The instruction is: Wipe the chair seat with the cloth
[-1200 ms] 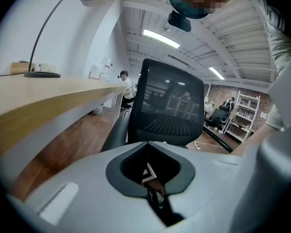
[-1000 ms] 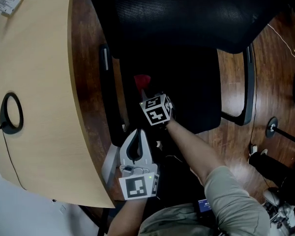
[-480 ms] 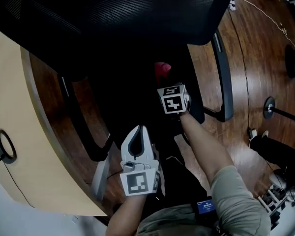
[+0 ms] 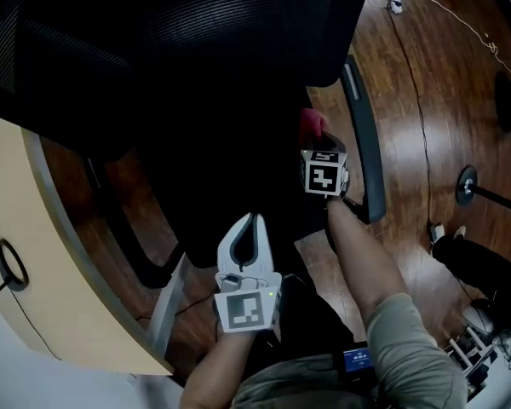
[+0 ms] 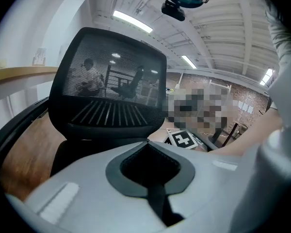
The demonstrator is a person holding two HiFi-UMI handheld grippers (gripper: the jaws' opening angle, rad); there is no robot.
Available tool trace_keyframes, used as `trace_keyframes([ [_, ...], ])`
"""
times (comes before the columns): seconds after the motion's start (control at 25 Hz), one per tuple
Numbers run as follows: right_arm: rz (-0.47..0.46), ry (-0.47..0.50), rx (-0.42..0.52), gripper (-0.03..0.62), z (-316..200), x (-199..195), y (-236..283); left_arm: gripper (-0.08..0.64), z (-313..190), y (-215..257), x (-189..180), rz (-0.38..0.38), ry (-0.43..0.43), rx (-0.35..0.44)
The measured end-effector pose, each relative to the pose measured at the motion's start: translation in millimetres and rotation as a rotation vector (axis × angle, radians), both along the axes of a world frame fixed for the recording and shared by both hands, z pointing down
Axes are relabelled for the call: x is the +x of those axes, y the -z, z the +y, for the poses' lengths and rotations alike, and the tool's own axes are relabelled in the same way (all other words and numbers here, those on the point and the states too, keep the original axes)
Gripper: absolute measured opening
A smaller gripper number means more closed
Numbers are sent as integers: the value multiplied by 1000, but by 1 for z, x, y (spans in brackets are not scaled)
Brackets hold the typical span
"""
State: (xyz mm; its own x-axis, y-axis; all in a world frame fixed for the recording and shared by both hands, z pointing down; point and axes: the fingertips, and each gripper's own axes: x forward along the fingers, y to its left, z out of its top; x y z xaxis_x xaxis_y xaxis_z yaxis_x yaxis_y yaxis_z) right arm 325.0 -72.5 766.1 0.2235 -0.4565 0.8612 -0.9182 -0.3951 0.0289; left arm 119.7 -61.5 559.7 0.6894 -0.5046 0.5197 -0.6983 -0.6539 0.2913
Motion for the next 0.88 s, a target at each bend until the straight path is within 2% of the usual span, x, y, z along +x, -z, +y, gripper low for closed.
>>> trace_keyframes([
  [0.16, -28, -67, -6, 60, 14, 10, -8, 5, -1, -3, 2, -23, 30, -2],
  [0.36, -28, -60, -7, 60, 14, 10, -11, 5, 1, -7, -11, -32, 81, -18],
  [0.52, -41, -58, 56, 61, 7, 0, 4, 5, 1, -1, -29, -20, 124, 2],
  [0.68, -48, 0, 117, 62, -2, -44, 24, 5, 4, 3, -67, -23, 161, 0],
  [0.88, -94, 145, 183, 61, -21, -135, 55, 5, 4, 15, -127, -43, 241, 48],
])
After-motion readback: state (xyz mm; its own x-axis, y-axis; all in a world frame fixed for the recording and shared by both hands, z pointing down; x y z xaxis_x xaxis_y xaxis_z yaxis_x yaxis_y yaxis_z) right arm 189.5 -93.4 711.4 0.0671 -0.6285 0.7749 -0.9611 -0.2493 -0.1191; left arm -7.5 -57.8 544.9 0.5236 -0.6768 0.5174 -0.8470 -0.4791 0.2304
